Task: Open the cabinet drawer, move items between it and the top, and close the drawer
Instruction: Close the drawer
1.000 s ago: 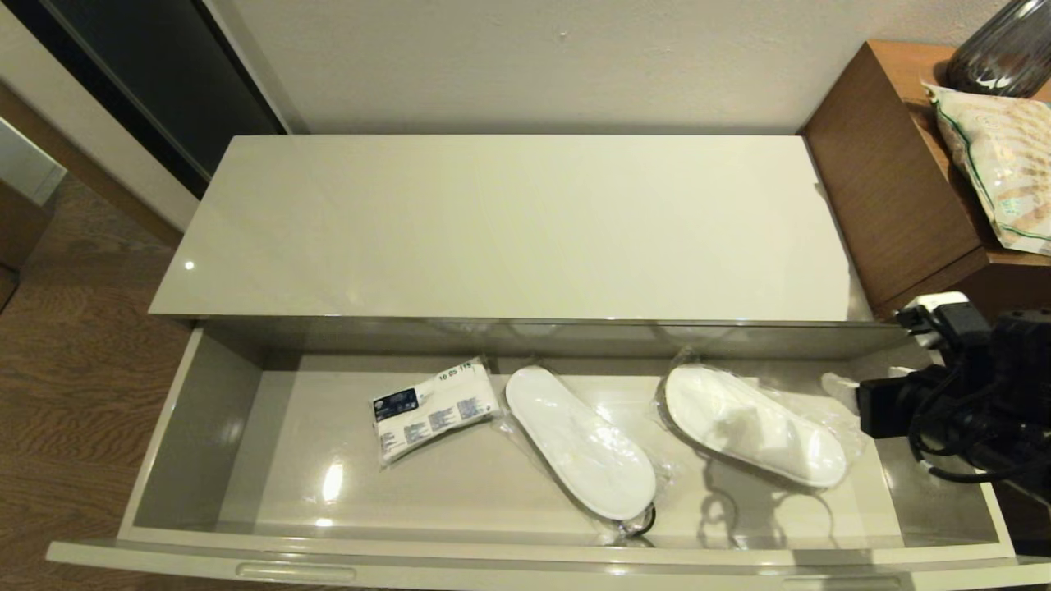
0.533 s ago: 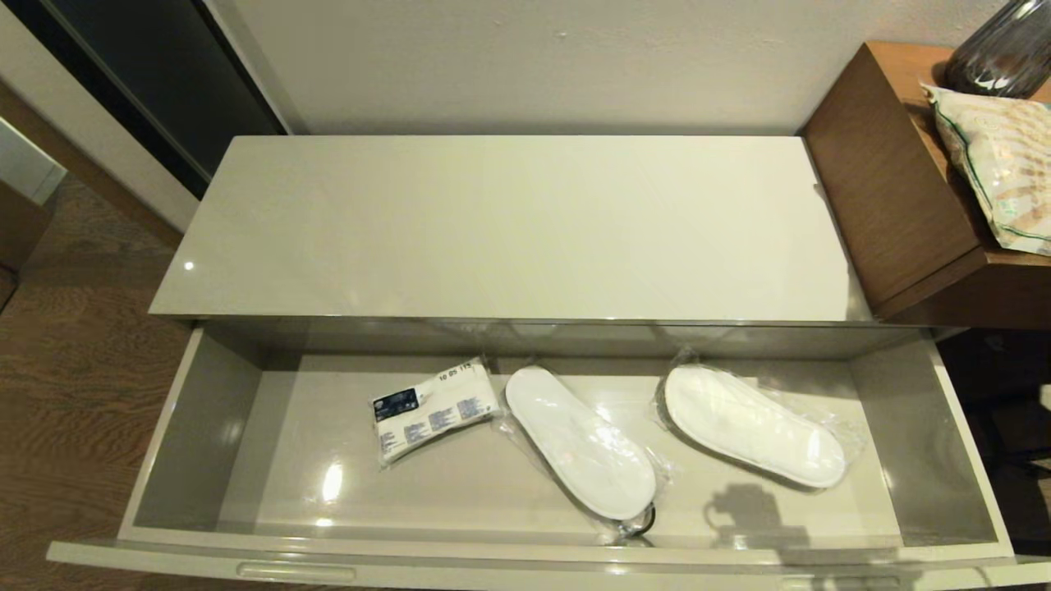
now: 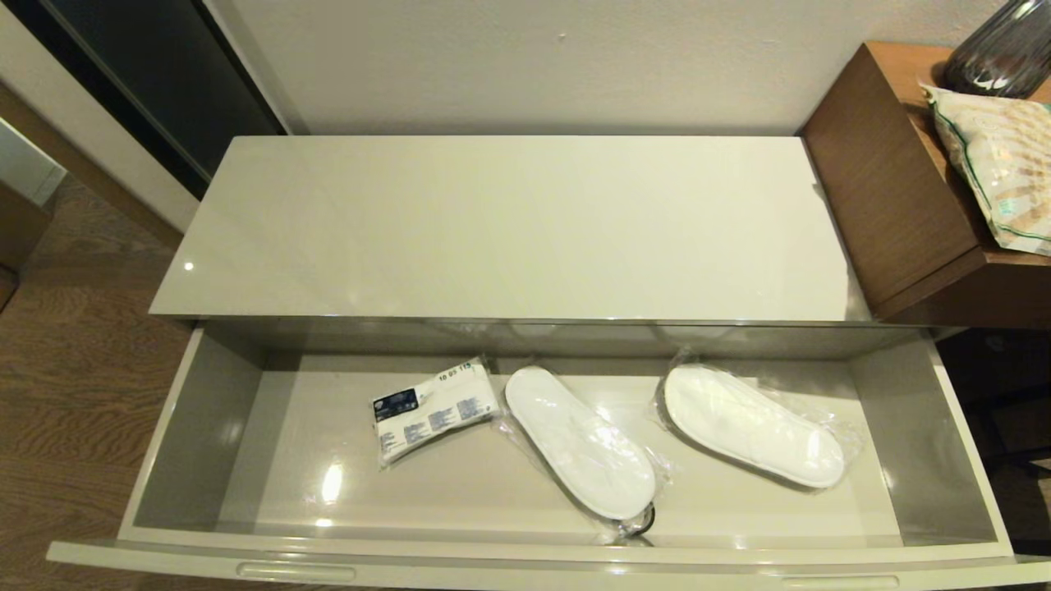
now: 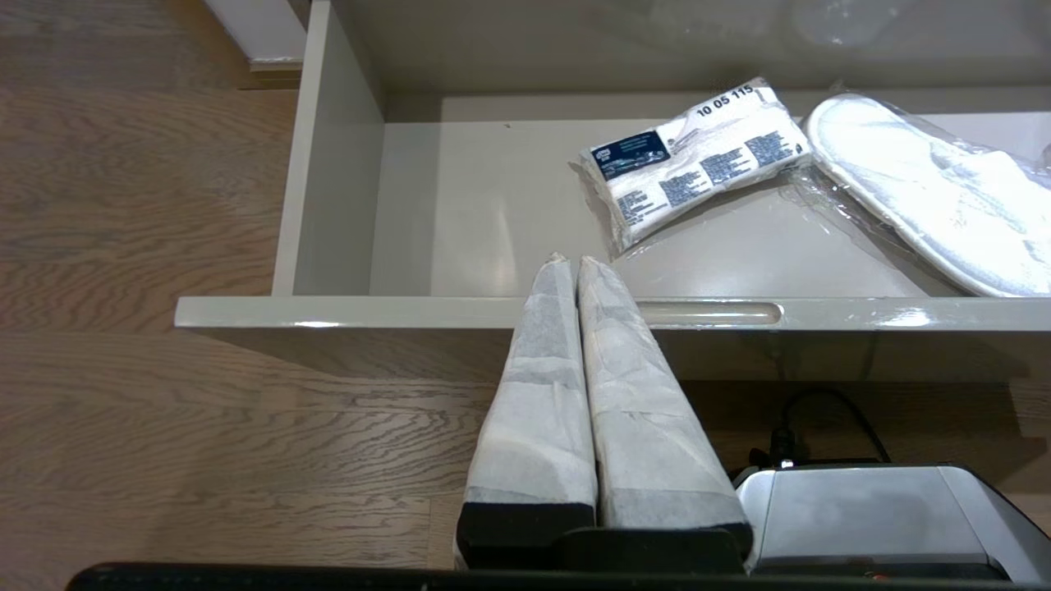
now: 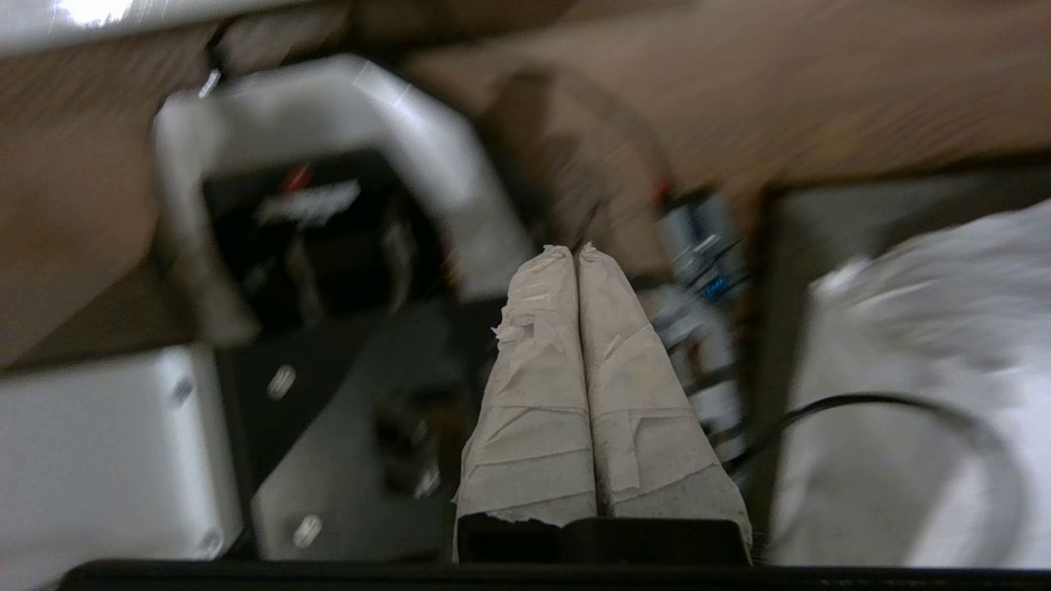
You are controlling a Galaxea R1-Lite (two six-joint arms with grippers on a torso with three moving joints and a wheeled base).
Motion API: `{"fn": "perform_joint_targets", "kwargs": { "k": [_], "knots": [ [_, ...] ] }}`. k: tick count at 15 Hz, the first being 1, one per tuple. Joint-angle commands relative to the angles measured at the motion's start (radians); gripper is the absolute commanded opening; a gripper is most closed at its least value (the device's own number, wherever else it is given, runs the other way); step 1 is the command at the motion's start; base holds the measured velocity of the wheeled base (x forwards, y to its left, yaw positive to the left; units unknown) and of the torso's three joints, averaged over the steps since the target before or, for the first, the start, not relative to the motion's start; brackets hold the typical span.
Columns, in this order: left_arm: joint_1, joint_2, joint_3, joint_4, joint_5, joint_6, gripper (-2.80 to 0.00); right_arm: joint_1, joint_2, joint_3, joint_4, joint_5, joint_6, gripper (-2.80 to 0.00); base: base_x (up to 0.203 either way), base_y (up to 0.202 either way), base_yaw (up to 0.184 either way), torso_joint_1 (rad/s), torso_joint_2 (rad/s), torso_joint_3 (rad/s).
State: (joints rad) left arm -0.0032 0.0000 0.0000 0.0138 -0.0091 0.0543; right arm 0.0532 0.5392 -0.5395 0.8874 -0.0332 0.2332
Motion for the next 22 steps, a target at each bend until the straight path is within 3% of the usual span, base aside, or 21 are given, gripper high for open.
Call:
{"fn": "perform_joint_targets", "kwargs": {
  "k": [1, 7, 12, 16, 22],
  "knots": [
    [0.000, 0.002, 0.000, 0.000, 0.000, 0.001, -2.80, -0.016, 0.028, 0.114, -0.034, 0.054, 0.001, -2.80, 0.000, 0.000, 0.000, 0.000, 0.00, 0.000],
    [0.000, 0.002, 0.000, 0.000, 0.000, 0.001, -2.80, -0.019, 0.357, 0.190, -0.291, 0.118, 0.072, -2.80, 0.000, 0.000, 0.000, 0.000, 0.00, 0.000],
    [0.000, 0.002, 0.000, 0.000, 0.000, 0.001, -2.80, 0.001, 0.615, 0.173, -0.509, 0.086, 0.123, -2.80, 0.000, 0.000, 0.000, 0.000, 0.00, 0.000],
    [0.000, 0.002, 0.000, 0.000, 0.000, 0.001, -2.80, 0.030, 0.767, 0.171, -0.567, 0.062, 0.153, -2.80, 0.000, 0.000, 0.000, 0.000, 0.00, 0.000],
    [0.000, 0.002, 0.000, 0.000, 0.000, 0.001, -2.80, 0.275, 0.923, 0.165, -0.599, -0.006, 0.338, -2.80, 0.000, 0.000, 0.000, 0.000, 0.00, 0.000]
  ]
}}
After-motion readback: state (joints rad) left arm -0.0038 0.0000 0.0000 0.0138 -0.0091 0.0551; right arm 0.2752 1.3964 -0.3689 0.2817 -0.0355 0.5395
